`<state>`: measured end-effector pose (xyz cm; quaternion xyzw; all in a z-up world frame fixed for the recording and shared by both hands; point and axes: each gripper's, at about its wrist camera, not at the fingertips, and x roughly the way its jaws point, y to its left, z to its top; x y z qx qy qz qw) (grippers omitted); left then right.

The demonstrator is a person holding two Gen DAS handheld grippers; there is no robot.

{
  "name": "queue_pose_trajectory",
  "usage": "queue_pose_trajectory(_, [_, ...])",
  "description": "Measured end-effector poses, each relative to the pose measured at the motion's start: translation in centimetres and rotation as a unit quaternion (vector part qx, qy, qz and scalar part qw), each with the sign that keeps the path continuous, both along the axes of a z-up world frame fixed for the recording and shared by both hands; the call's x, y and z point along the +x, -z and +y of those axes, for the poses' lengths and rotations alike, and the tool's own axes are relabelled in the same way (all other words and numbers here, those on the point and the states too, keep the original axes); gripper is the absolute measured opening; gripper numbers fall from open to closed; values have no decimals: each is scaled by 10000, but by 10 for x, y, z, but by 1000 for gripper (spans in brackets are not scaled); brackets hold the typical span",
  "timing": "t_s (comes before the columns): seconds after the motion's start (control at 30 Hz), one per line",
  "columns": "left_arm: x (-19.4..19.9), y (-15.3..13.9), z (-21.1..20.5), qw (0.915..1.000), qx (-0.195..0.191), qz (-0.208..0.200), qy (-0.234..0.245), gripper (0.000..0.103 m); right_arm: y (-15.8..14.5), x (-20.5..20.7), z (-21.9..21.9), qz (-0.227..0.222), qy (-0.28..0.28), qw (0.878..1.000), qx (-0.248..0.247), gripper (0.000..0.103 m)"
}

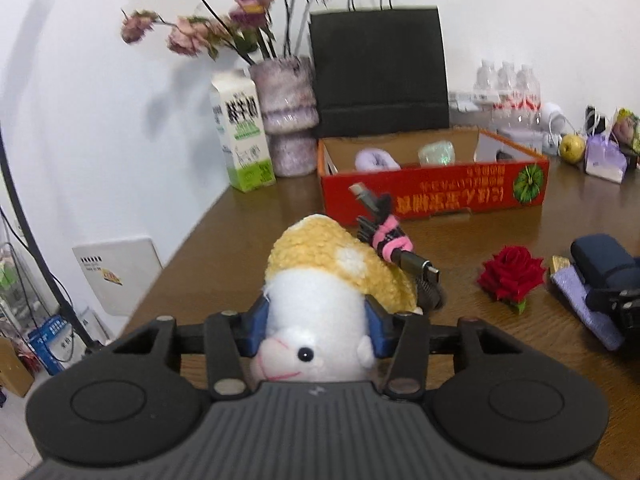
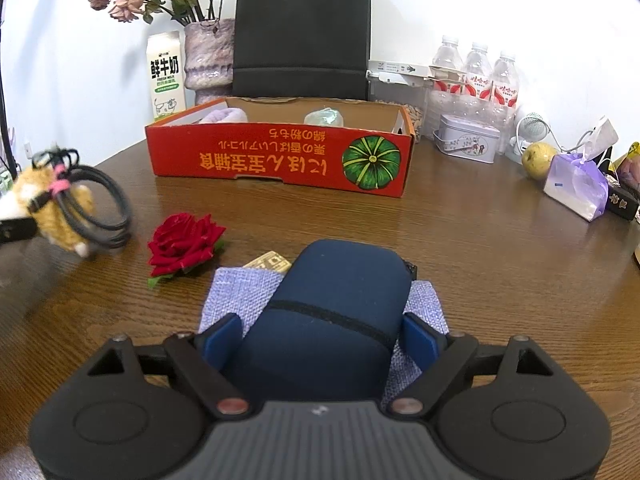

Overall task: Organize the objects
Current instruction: 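Lift the plush sheep with the left tool while the right tool lifts the navy pouch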

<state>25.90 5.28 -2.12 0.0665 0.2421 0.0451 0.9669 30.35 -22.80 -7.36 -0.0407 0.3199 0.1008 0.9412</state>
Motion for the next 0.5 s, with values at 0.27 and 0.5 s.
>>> queue_pose_trajectory(0.27, [-19,-30,15,9989,53,-374,-273,48,0,0,0,1,-3,10000,-2,86])
queue_pose_trajectory(0.5, [-16,-34,18,9970,-746,136,182,48,0,0,0,1,6,10000,-24,85])
